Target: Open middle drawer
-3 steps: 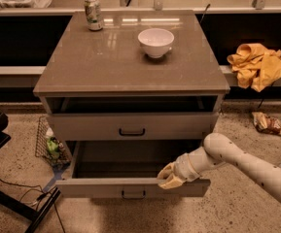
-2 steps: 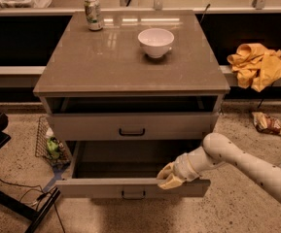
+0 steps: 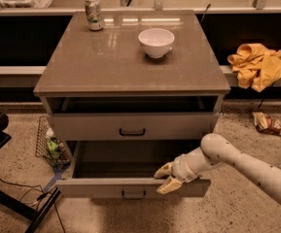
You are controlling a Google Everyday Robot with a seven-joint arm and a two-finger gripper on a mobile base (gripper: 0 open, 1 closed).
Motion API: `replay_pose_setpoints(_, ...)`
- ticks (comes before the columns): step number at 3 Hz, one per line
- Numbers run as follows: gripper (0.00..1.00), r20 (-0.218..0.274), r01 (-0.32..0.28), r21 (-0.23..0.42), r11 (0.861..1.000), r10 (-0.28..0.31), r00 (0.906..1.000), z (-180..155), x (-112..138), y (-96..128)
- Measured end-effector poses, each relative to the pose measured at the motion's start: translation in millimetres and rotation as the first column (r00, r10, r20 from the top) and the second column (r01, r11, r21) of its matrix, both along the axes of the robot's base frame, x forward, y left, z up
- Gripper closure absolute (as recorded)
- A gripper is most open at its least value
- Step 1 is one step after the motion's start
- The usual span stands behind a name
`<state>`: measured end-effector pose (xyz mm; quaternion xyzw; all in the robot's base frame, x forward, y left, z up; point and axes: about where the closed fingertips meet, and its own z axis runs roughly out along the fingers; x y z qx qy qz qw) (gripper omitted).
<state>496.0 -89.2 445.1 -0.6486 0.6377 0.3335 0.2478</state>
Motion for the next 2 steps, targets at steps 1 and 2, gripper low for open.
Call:
replay_pose_setpoints(1,0.0,-0.002,-0.002,0.001,1.0,0.002,1.0,-0.9,-0.9,1.4)
replay_pose_setpoints(2,0.0,-0.003,-0.003,0.002,1.0,0.003,1.0,-1.3,-1.2,1.9)
